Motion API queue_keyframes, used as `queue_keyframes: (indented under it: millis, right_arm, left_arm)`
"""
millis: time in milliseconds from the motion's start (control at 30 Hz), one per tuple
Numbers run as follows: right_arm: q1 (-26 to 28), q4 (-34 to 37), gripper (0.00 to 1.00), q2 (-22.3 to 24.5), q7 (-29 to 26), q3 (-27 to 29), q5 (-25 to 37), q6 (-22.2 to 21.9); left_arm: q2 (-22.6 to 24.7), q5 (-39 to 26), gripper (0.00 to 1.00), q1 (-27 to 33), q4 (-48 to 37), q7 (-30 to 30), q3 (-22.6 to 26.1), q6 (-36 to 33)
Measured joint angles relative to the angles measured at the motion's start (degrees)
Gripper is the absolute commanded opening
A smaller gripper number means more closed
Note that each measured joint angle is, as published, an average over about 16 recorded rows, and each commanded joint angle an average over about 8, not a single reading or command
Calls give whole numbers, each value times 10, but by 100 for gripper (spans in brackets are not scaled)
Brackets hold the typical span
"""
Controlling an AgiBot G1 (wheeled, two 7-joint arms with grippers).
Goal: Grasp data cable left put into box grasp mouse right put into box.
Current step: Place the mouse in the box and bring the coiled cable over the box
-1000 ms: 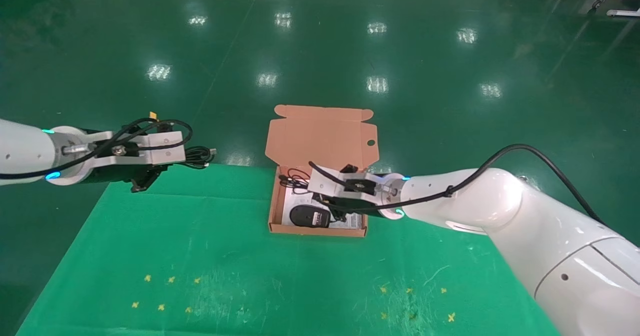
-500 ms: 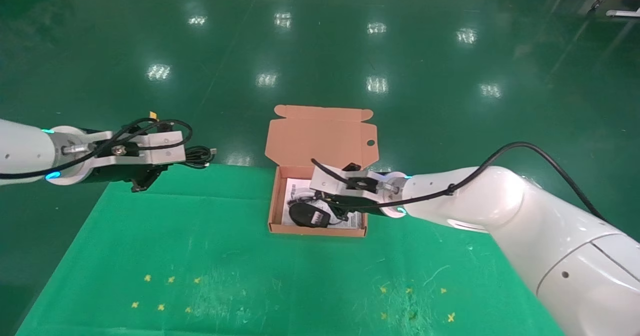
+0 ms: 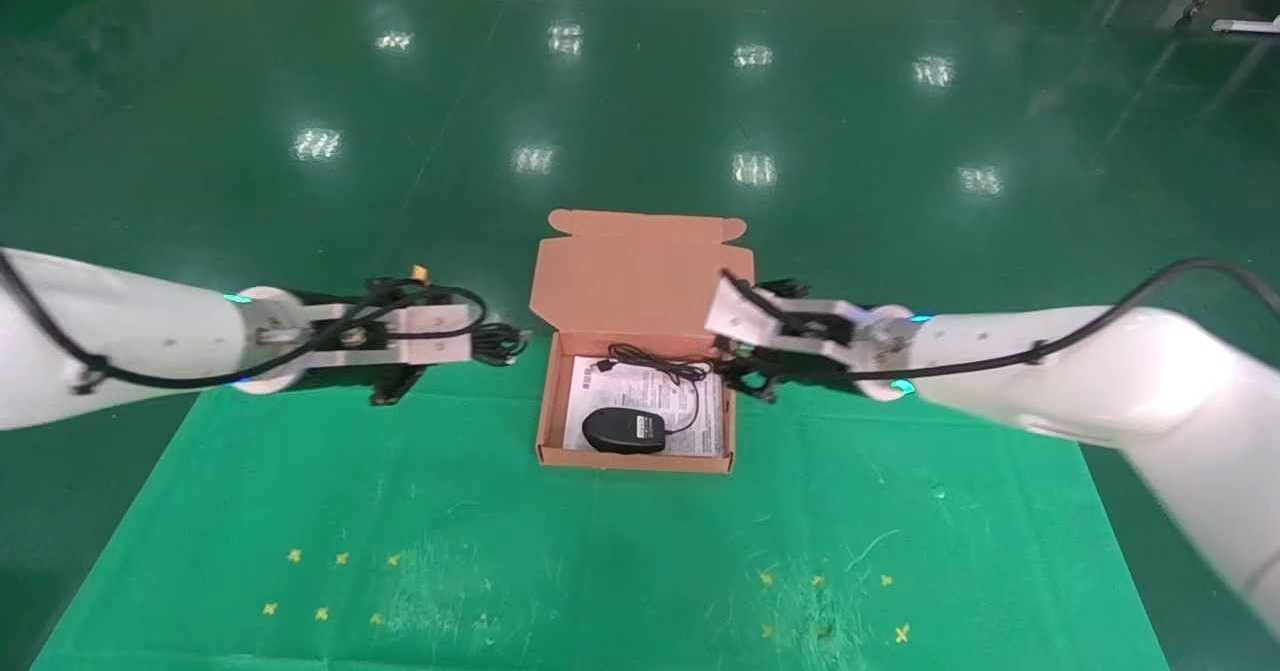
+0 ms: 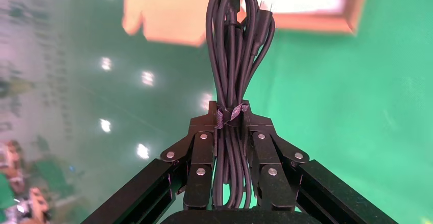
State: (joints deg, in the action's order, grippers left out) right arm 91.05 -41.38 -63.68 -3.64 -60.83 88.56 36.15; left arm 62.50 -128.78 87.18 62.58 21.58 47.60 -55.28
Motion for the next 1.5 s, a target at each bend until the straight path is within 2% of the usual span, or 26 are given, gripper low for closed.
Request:
queue_keyframes:
  millis: [267,467,733,1000,1267,1500]
  right_arm:
    - [4,-78,100,84,-36,2,16,5]
    - [4,-136,100,138,-69,1,31,9]
    - [5,-195,100,190,-105,1,48,14]
    - [6,-230,100,216,-128,2,57,14]
    - [5,-246,100,225,-137,2,61,12]
    - [5,-247,100,225,-138,2,61,12]
  left_arm:
    - [89,30,0,-6,-138,-96,11,104]
    - [136,80,0,-5,-221,-172,25,161]
    - [158,170,0,-1,-272,-247,61,203]
    - [160,250,0,7,-284,-283,106,225]
    - [160,291,99,14,-287,-295,133,238]
    - [158,296,100,15,-284,-296,136,239]
